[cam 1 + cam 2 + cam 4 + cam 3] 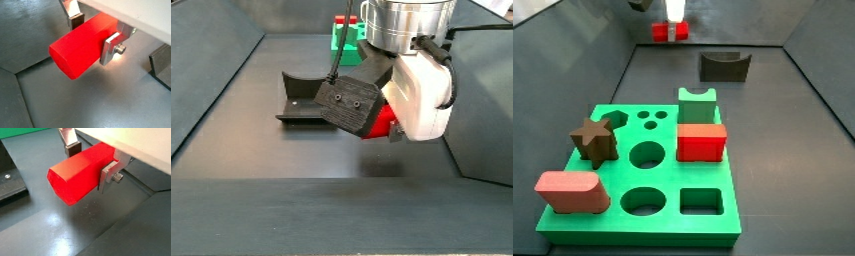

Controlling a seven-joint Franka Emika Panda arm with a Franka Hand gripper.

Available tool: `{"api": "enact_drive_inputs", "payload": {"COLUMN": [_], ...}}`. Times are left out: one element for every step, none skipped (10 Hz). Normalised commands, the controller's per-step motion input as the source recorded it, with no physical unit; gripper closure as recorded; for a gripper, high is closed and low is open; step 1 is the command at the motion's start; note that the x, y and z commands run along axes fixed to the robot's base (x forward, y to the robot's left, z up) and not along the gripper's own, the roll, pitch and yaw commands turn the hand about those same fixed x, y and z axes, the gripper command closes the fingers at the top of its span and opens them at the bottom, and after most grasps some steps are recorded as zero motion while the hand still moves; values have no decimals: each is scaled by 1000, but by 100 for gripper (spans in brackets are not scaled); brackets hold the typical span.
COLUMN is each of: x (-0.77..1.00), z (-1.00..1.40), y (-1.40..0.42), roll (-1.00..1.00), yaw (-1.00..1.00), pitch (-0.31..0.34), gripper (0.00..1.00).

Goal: Pick up the hexagon object. Move up. Place the hexagon object on the fixture. Regrasp the hexagon object. Move to above the board. Insert the hexagon object.
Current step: Place the hexagon object on the fixture.

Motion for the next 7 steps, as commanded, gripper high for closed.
{"api": "enact_drive_inputs", "payload": {"x": [6, -4, -6, -8, -10, -12, -11], "z": [1000, 1000, 1000, 1000, 1000, 1000, 896], "y": [9, 3, 1, -2, -4, -9, -10], "roll": [-4, -18, -27, -40, -47, -63, -75], "yaw": [-10, -9, -7, -5, -3, -1, 0], "pitch": [5, 24, 24, 20, 21, 22, 25], "gripper": [100, 100, 100, 100, 100, 100, 100]}}
